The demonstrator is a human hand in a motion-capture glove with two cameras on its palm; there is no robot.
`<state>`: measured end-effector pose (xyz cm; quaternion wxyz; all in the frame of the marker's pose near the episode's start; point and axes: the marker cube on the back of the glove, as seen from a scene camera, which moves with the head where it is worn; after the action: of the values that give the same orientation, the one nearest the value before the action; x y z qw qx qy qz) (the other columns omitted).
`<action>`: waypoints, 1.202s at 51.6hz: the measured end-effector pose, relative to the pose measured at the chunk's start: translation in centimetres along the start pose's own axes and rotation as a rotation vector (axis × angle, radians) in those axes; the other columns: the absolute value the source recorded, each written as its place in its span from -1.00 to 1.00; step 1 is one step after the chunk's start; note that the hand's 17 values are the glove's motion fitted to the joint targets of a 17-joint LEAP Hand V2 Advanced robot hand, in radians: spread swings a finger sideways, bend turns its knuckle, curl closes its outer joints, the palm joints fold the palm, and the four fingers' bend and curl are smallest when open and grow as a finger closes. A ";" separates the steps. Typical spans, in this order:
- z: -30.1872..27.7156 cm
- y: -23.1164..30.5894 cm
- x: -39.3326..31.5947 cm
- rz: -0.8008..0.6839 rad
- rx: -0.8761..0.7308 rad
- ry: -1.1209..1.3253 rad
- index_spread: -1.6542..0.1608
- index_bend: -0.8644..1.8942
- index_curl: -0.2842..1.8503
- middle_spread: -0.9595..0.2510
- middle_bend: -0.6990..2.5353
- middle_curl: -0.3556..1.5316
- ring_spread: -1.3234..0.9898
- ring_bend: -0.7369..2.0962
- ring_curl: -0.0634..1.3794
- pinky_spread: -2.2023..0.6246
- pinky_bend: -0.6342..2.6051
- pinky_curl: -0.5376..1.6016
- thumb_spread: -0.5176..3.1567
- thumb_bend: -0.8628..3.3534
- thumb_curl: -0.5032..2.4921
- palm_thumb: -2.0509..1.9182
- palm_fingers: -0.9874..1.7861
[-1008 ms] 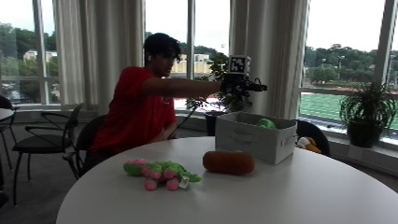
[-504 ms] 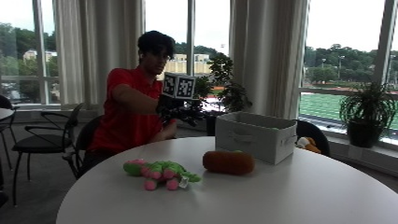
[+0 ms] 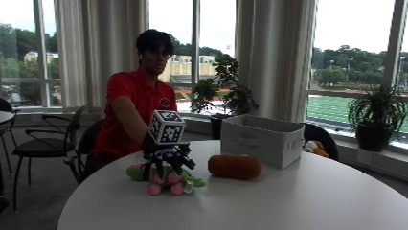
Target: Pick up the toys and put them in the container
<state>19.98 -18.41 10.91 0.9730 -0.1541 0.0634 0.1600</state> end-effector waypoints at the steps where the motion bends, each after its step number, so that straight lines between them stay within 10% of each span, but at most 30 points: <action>1: 0.5 -0.2 0.0 0.001 -0.012 0.005 0.43 -0.35 -0.62 0.51 -0.50 -0.38 0.19 -0.32 -0.57 0.63 0.28 -0.14 -0.15 -0.60 -0.43 0.05 -0.47; 44: 1.2 -1.3 -2.0 -0.045 0.291 -0.044 0.35 -0.18 -0.52 0.04 -0.24 -0.26 -0.22 0.33 -0.19 0.24 0.07 -0.20 -0.23 -0.51 -0.24 0.37 0.53; 62: -11.1 3.3 -5.8 -0.148 0.493 -0.049 0.38 0.07 -0.33 0.05 -0.05 -0.07 -0.20 0.37 -0.13 0.23 0.00 -0.16 -0.42 -0.54 -0.13 0.37 0.61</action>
<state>12.58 -20.71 0.48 0.9914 0.0874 0.0653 0.0719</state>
